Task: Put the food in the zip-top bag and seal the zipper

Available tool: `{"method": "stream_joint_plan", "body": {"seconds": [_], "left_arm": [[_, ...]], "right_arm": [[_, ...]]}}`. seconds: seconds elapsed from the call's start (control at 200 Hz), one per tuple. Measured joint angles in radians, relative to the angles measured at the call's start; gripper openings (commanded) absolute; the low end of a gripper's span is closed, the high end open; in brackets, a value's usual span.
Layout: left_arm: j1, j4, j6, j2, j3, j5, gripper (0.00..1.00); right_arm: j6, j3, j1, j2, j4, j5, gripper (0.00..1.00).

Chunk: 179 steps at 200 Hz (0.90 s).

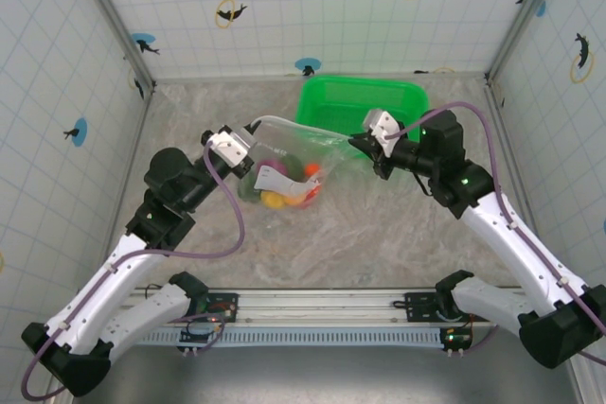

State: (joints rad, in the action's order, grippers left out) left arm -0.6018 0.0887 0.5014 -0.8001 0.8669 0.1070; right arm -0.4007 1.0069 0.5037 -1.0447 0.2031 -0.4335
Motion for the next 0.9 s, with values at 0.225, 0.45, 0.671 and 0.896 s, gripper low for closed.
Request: {"method": "stream_joint_plan", "body": {"seconds": [0.225,0.45,0.671,0.896], "left_arm": [[0.000,0.017,0.000,0.002,-0.025,-0.049,0.00],[0.000,0.032,0.000,0.002,-0.039,-0.075,0.00],[0.000,0.033,0.000,0.002,-0.042,-0.087,0.00],[0.018,0.048,-0.004,-0.001,-0.039,-0.179,0.00]], "right_arm": [[0.027,-0.056,-0.033,0.030,-0.027,0.022,0.00],[0.065,-0.077,-0.048,0.039,-0.047,0.017,0.00],[0.086,-0.077,-0.048,0.038,-0.057,0.036,0.02],[0.149,-0.092,-0.075,0.037,-0.073,0.042,0.49]]}}
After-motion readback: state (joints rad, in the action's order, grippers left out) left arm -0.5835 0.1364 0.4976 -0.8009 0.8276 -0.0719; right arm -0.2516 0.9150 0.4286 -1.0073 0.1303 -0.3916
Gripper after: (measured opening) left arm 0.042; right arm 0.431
